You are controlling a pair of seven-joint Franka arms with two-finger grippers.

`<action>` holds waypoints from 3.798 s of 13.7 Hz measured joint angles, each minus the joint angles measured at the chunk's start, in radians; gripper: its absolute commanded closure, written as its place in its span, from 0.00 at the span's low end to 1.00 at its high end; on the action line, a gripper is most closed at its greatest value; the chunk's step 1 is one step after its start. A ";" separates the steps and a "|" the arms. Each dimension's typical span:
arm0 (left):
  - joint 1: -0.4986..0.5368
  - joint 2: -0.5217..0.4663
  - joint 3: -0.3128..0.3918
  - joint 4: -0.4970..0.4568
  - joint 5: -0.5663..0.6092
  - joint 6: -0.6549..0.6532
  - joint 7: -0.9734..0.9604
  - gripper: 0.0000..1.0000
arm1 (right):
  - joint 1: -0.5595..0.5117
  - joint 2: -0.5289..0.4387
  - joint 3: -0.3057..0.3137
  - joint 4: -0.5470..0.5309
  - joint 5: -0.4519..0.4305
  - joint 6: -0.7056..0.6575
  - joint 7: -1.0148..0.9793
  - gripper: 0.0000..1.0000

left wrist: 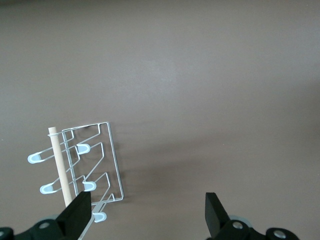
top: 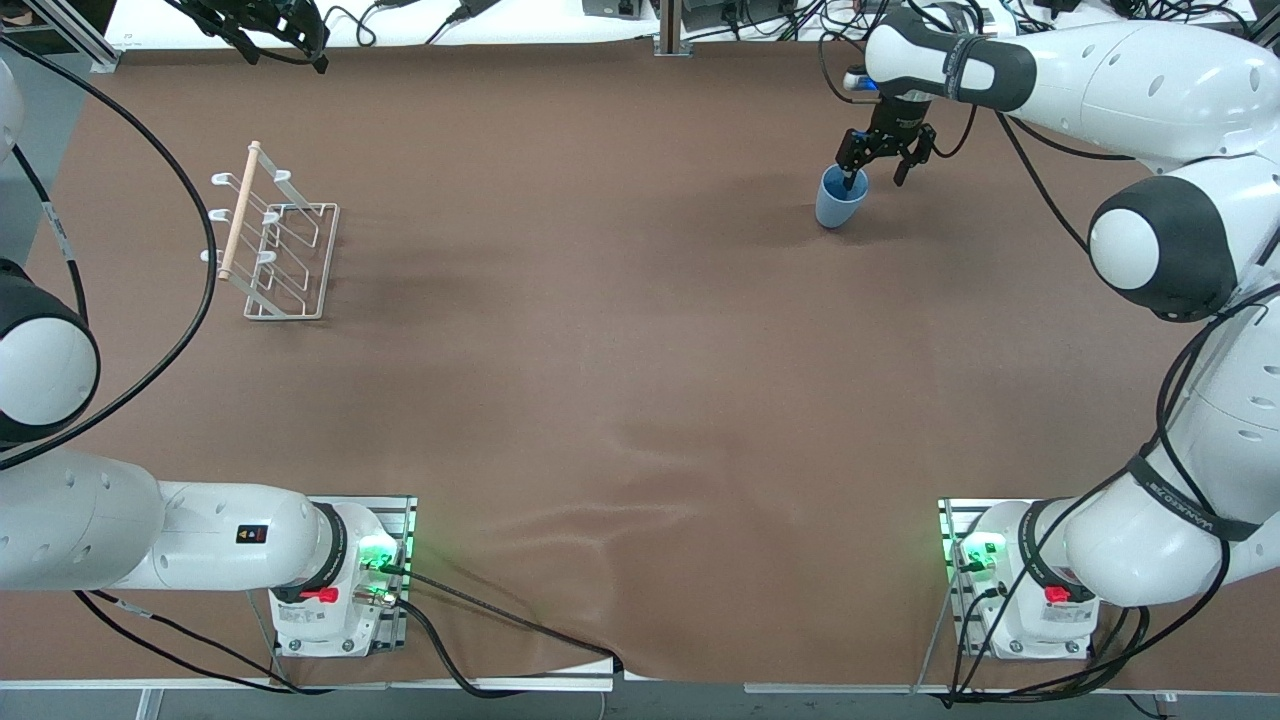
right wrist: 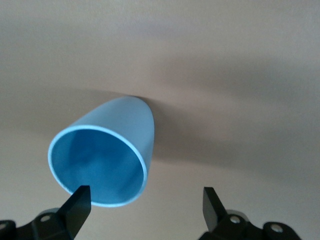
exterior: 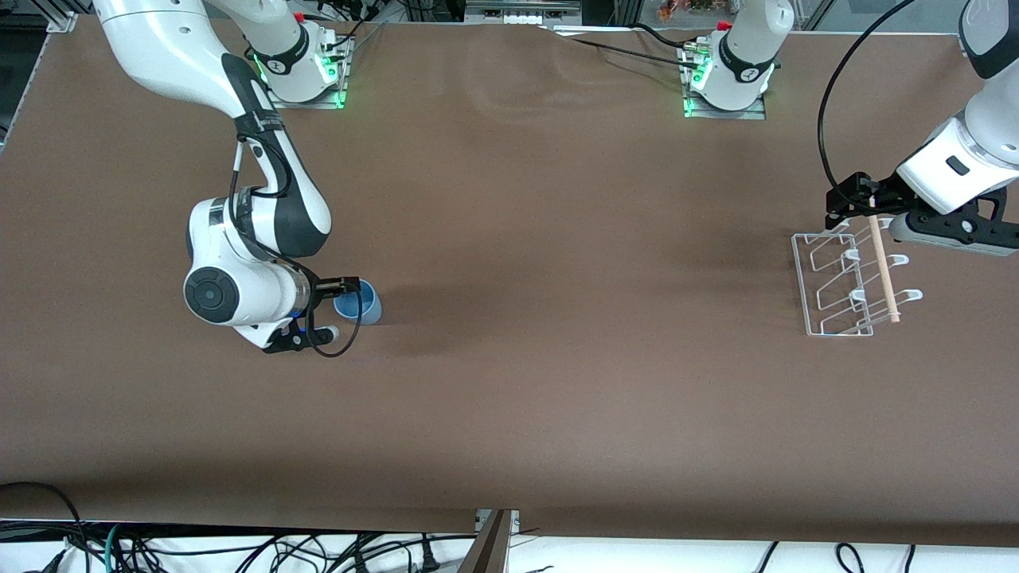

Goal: Transfer cup to left arm and place on rack
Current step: 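Reach the right gripper down to the blue cup, then grasp the blue cup with the right gripper and lift it, then carry the cup toward the left gripper while the left gripper approaches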

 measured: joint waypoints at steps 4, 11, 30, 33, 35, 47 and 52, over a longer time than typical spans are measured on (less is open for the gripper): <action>0.000 0.000 0.000 0.000 0.000 0.000 0.000 0.00 | 0.000 0.019 -0.001 0.023 0.000 0.002 0.000 0.19; 0.000 0.000 0.000 0.000 0.000 -0.001 0.000 0.00 | 0.006 0.041 -0.001 0.033 -0.015 0.034 0.000 1.00; -0.010 0.085 -0.013 -0.001 -0.374 -0.080 0.467 0.00 | 0.082 0.046 0.055 0.232 0.534 -0.082 0.516 1.00; -0.011 0.135 -0.015 -0.003 -0.516 -0.079 0.600 0.00 | 0.183 0.054 0.058 0.281 0.640 0.003 0.680 1.00; -0.013 0.170 -0.030 -0.003 -0.601 -0.074 0.712 0.00 | 0.245 0.058 0.058 0.291 0.693 0.050 0.737 1.00; -0.017 0.230 -0.159 -0.113 -0.899 0.159 1.372 0.00 | 0.304 0.064 0.080 0.402 0.768 0.095 0.880 1.00; -0.017 0.238 -0.239 -0.126 -0.916 0.260 1.415 0.09 | 0.313 0.064 0.099 0.408 0.768 0.110 0.883 1.00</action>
